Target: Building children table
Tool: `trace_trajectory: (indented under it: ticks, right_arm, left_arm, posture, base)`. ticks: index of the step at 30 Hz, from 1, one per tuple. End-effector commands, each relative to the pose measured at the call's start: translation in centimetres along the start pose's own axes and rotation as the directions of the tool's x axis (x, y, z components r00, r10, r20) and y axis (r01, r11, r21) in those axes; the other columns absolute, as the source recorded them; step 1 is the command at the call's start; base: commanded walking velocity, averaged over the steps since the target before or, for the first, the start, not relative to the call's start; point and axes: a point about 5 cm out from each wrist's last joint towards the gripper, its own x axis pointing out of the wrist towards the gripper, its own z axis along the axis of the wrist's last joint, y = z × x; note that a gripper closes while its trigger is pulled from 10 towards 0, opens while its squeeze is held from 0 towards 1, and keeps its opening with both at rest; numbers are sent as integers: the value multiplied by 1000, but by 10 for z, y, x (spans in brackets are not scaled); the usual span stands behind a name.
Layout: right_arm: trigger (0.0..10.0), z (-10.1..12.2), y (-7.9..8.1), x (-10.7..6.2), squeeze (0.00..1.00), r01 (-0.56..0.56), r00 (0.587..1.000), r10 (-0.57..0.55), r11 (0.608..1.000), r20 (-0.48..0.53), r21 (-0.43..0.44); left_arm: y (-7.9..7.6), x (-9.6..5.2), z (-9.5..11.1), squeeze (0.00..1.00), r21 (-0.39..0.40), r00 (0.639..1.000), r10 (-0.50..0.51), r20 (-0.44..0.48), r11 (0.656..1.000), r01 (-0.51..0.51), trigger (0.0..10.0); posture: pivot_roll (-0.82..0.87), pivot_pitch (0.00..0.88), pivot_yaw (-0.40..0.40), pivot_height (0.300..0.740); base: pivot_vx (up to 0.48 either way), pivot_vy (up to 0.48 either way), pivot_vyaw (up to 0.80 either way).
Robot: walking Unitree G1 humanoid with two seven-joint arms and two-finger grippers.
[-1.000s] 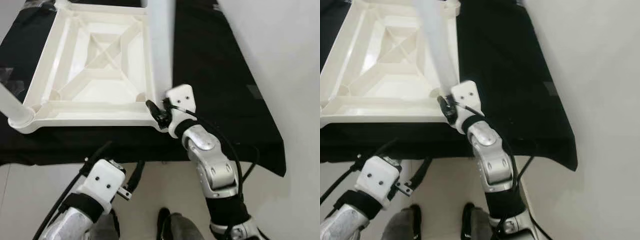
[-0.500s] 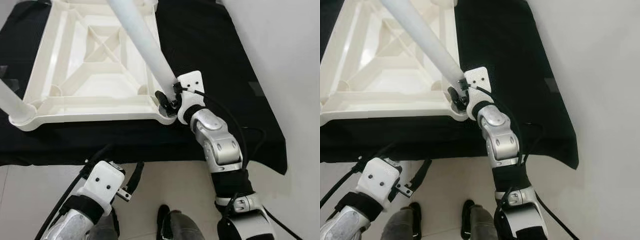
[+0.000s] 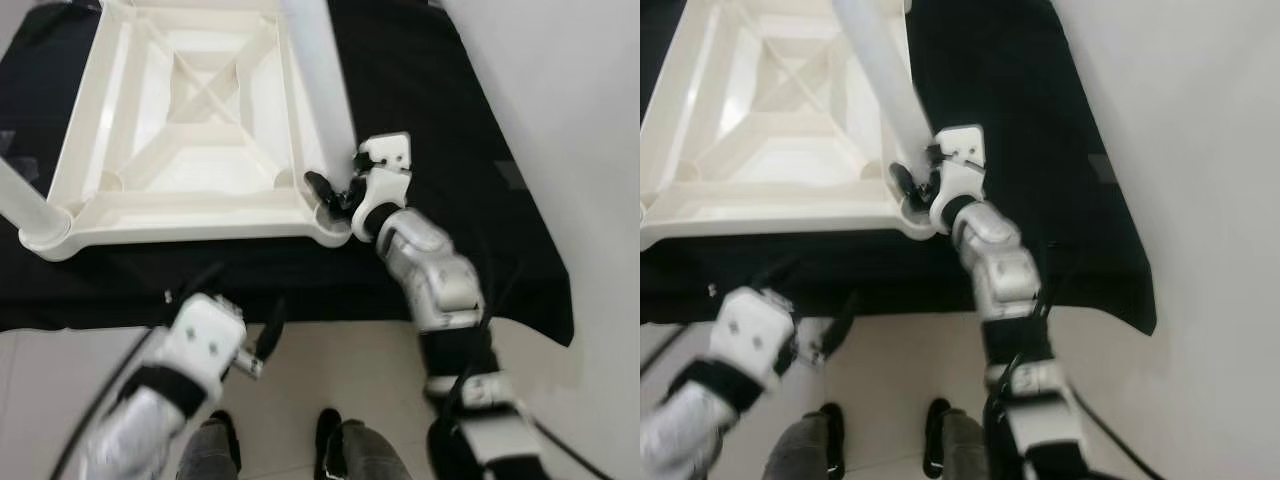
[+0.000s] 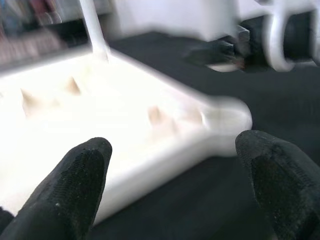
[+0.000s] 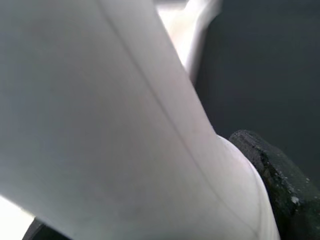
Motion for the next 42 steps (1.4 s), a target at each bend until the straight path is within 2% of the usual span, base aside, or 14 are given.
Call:
trace_trajectory:
  ticks: [1, 2, 9, 11, 13, 14, 15, 17, 21, 29, 30, 35, 36, 42]
  right_arm:
    - [353, 5, -12, -6, 0, -4, 999, 3, 1000, 48, 21]
    - [10000, 15, -21, -12, 0, -49, 996, 51, 998, 79, -28]
    - [10000, 19, -24, -22, 0, -132, 986, 145, 980, 82, -146]
    - [10000, 14, -17, -26, 0, -180, 978, 200, 948, 52, -262]
    - [10000, 9, -10, -28, 0, -210, 973, 230, 927, 28, -312]
    - [10000, 6, -3, -27, 0, -226, 970, 244, 925, 22, -307]
    - [10000, 6, -3, -27, 0, -226, 970, 244, 925, 22, -307]
    - [10000, 1, 6, -25, 0, -252, 963, 268, 921, 13, -297]
    - [10000, -2, 22, -23, 0, -294, 952, 306, 916, 5, -273]
    - [10000, -15, 55, -25, 0, -382, 920, 393, 882, -19, -277]
    - [10000, -17, 59, -25, 0, -389, 916, 400, 878, -21, -279]
    - [10000, -20, 66, -25, 0, -396, 914, 405, 873, -27, -284]
    - [10000, -21, 67, -24, 0, -390, 916, 399, 875, -29, -285]
    - [10000, -25, 64, -20, 0, -346, 936, 350, 890, -42, -298]
  left_arm:
    - [-3, 0, 5, 0, -72, 998, -64, 16, 995, 65, 10000]
    - [1, 9, 18, 0, -111, 990, -98, 98, 988, 108, 10000]
    - [14, 28, 37, 0, -157, 969, -123, 215, 975, 159, 10000]
    - [25, 47, 54, 0, -159, 940, -146, 310, 966, 202, 10000]
    - [30, 58, 65, 0, -155, 915, -171, 366, 958, 241, 10000]
    - [31, 65, 75, 980, -158, 890, -186, 416, 949, 272, 10000]
    - [31, 65, 75, 980, -158, 890, -186, 416, 949, 272, 10000]
    - [31, 74, 90, 1000, -135, 844, -240, 480, 930, 341, 10000]
    - [29, 85, 107, 1000, -75, 795, -296, 530, 917, 392, 10000]
    - [34, 99, 112, 1000, -29, 796, -306, 521, 926, 375, 10000]
    - [36, 103, 113, 0, -30, 802, -296, 519, 931, 364, 10000]
    - [37, 109, 114, 0, -33, 802, -286, 524, 934, 355, 10000]
    - [37, 111, 114, 0, -39, 803, -279, 527, 935, 351, 0]
    - [37, 118, 113, 0, -75, 796, -281, 536, 923, 376, 0]
  posture:
    - [181, 228, -111, 740]
    - [171, 214, -105, 740]
    - [156, 194, -95, 740]
    - [133, 170, -78, 740]
    - [133, 170, -78, 740]
    - [126, 160, -70, 740]
    - [126, 160, -70, 740]
    - [123, 153, -68, 740]
    - [120, 148, -67, 740]
    - [112, 144, -61, 740]
    - [111, 142, -59, 740]
    - [109, 140, -57, 740]
    - [105, 137, -58, 740]
    - [101, 132, -55, 740]
  base:
    - [0, 0, 0]
    - [0, 0, 0]
    - [0, 0, 0]
    - [0, 0, 0]
    - [0, 0, 0]
    - [0, 0, 0]
    - [0, 0, 0]
    - [0, 0, 0]
    - [0, 0, 0]
    - [0, 0, 0]
    - [0, 0, 0]
    - [0, 0, 0]
    - [0, 0, 0]
    - [0, 0, 0]
